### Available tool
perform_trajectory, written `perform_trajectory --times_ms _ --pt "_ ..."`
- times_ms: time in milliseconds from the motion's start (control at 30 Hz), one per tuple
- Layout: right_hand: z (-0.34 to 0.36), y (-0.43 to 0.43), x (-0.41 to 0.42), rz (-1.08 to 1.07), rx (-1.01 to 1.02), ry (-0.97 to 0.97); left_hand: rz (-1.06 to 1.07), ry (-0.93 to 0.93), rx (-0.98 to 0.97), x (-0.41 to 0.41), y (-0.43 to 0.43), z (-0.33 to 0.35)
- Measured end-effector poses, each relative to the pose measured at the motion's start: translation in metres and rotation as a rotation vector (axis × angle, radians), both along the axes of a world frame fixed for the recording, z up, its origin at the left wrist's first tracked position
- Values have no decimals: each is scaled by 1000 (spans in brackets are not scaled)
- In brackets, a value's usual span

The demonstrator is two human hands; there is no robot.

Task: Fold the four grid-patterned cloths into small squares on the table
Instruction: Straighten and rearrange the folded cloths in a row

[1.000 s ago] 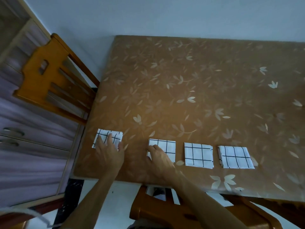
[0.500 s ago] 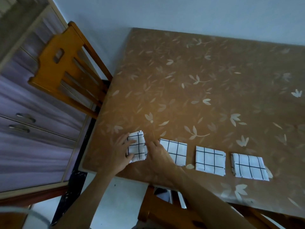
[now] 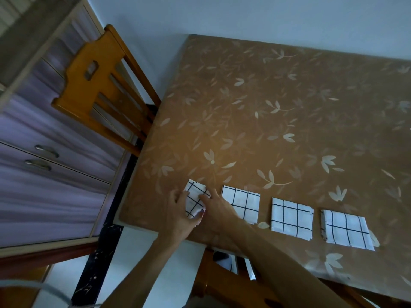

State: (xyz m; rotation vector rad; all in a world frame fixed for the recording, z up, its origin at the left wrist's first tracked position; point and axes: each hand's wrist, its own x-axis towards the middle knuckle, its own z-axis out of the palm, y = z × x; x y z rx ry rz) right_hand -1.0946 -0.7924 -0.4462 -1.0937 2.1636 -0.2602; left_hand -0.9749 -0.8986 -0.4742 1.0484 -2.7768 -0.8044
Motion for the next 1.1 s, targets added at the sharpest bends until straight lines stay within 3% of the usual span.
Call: perform_trajectory --times_ms 367,800,967,1100 --pt "17 4 20 -62 91 1 -423 -182 -236 -14 -17 -18" --pt "57 6 8 -13 29 -40 -440 -262 -242 -10 -21 -37" --pt "24 -3 14 52 -31 141 -443 -317 -293 -7 -16 -39" --pt "-24 1 25 213 89 261 -445 -323 -315 -2 -12 -42"
